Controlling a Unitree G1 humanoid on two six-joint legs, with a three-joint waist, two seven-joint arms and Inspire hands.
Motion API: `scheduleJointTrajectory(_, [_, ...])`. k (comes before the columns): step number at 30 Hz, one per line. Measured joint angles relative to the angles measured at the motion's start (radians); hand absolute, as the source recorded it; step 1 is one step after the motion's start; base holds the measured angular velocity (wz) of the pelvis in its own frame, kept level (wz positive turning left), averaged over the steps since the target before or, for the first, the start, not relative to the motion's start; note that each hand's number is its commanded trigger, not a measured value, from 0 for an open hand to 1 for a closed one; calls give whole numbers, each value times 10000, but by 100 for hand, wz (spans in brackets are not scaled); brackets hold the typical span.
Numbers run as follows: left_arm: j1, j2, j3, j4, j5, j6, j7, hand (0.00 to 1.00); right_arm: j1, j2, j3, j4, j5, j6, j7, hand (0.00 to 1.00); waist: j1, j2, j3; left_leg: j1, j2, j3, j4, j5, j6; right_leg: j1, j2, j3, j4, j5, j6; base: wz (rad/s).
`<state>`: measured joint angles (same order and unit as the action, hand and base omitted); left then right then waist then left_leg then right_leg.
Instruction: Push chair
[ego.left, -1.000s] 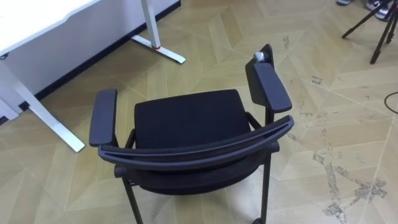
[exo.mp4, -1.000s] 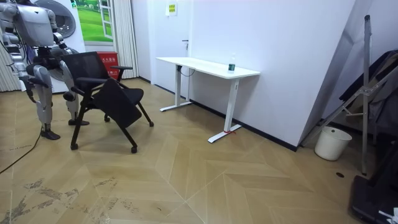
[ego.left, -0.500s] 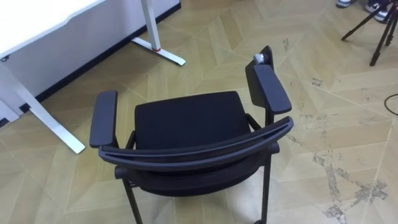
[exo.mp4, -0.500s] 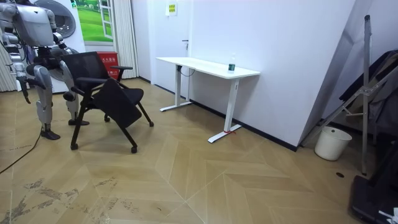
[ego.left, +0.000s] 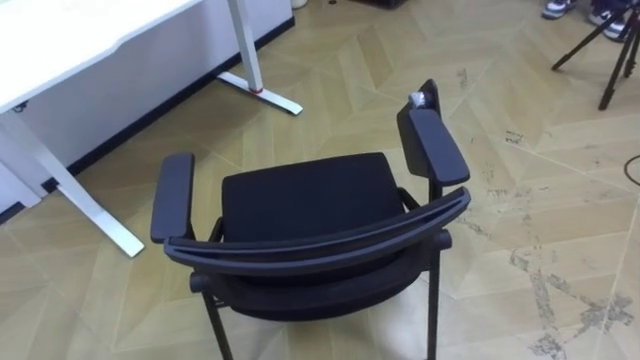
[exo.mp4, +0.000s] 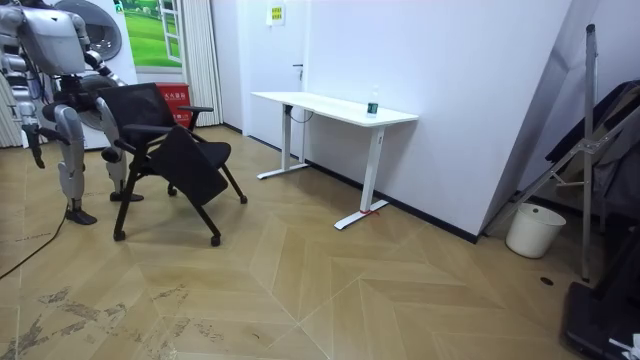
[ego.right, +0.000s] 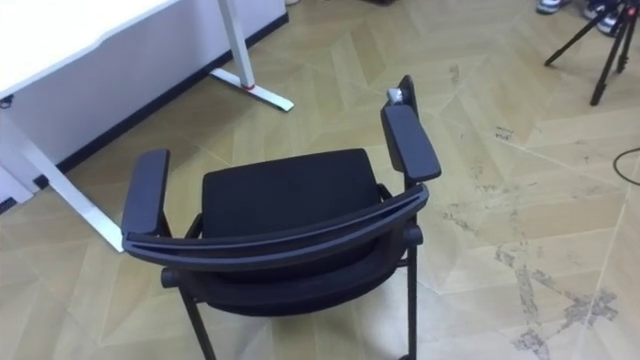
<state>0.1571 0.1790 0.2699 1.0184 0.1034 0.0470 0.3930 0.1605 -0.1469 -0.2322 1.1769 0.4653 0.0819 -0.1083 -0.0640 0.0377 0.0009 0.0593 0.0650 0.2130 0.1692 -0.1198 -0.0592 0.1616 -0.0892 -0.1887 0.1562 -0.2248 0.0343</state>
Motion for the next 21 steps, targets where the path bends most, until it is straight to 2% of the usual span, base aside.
scheduleJointTrajectory(2, [-18, 64, 51, -622, 244, 18, 336, 0, -19, -87, -82, 2, -70, 57, 32, 0, -86, 68, 9, -22, -3, -61, 1, 0, 0, -1, 2, -32, -1, 0, 0, 4])
scheduleJointTrajectory(6, [-391, 302, 69, -768, 852, 19, 769, 0, -40, -189, -304, -41, -98, 59, 33, 0, -67, 202, -5, -10, -3, -55, 1, 0, 0, -14, 2, -5, 6, -1, -2, -1])
scheduleJointTrajectory(9, [-559, 411, 131, -1269, 2057, 84, 855, 0, -41, -203, -310, -46, -240, 62, 142, 0, -76, 296, -56, -13, -4, -52, 2, 0, 0, -17, 1, -2, 7, -1, -2, 0])
scheduleJointTrajectory(10, [-566, 435, 131, -1645, 2436, 95, 855, 0, -55, -220, -314, -59, -332, 63, 236, 0, -66, 249, -33, -12, -4, -41, 2, 0, 0, -21, 1, 1, 7, -1, -2, 0])
scheduleJointTrajectory(14, [-609, 446, 118, -3122, 3675, 150, 859, 0, -211, -289, -349, -55, -425, 40, 320, 0, -92, 271, -45, -50, -4, -51, 13, 0, 0, -43, 2, -8, -2, -1, -2, 0])
scheduleJointTrajectory(21, [-822, 553, 103, -5382, 4433, 301, 854, 0, -269, -286, -345, -148, -357, 50, 358, 0, -72, 357, -89, -117, -6, -68, 16, 0, 0, -88, 5, -1, -7, 3, -5, 1])
